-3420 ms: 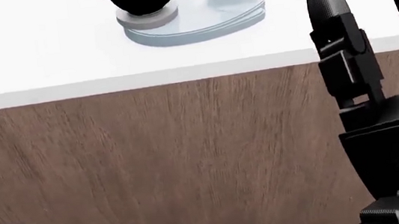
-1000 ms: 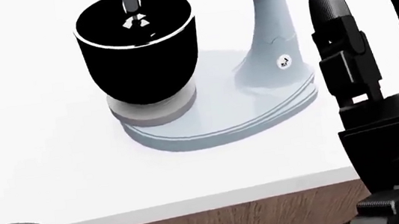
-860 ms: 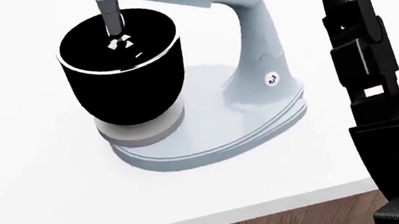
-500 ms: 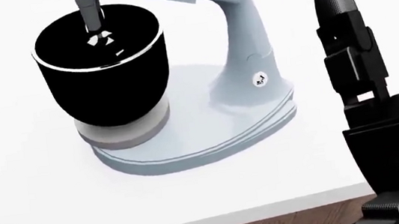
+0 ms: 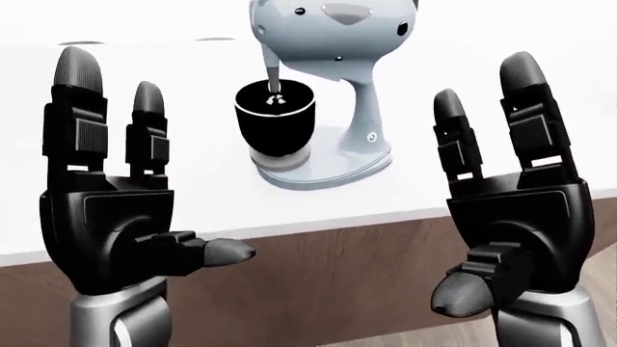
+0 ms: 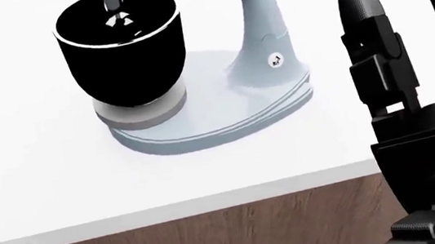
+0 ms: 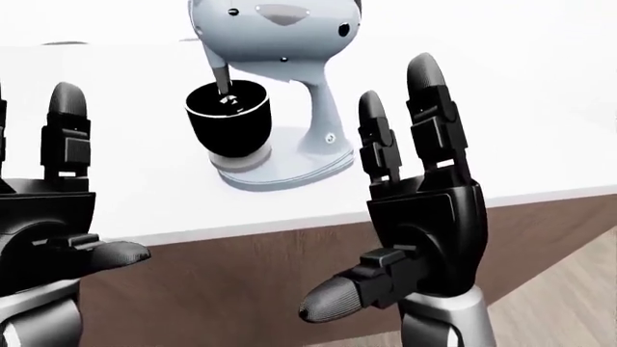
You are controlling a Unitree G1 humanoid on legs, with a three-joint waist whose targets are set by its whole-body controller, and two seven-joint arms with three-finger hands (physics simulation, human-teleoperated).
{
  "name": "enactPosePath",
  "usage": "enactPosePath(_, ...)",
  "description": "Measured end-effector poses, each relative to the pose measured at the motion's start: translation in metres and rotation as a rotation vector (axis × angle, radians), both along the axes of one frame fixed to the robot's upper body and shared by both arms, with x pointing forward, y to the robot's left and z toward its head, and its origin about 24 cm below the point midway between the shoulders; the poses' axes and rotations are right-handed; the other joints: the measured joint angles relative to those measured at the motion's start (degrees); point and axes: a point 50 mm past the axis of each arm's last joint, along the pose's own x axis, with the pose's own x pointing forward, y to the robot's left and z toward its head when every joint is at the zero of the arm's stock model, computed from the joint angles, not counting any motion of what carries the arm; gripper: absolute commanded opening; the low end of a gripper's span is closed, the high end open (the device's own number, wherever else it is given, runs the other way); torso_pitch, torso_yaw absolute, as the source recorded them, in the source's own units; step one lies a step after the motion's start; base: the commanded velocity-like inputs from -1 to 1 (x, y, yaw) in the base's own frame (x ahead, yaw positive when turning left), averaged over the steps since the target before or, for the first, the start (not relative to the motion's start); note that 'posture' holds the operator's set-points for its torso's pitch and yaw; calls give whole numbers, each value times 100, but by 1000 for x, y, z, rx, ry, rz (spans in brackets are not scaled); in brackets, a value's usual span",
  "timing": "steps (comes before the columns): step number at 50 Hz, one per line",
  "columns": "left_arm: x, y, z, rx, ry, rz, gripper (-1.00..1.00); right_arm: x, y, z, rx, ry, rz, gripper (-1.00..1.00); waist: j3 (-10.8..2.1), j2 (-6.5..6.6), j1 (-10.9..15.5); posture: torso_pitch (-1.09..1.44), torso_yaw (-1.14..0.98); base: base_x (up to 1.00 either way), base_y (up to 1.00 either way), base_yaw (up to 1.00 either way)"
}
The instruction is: Open the stand mixer head.
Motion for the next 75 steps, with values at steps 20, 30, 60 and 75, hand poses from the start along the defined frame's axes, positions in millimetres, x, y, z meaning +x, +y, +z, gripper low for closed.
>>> enactPosePath(20,-2,-1,1,2,-6,-5,95,-1,0,0,-4,-3,2,100,-891,117,-83,-24,0,0,0,0)
enactPosePath(30,-2,-1,1,-1,-8,-5,95,-2,1,0,-2,-3,7,100,-1447,103,-65,-34,0,0,0,0)
enactPosePath(60,-1,1,0,-17,-12,13,95,28,-1,-25,71,340,92,100,-1866,70,5,-41,0,0,0,0)
enactPosePath(75,-1,2,0,-18,-11,14,95,36,-5,-36,63,378,40,100,-1881,90,0,-41,0,0,0,0)
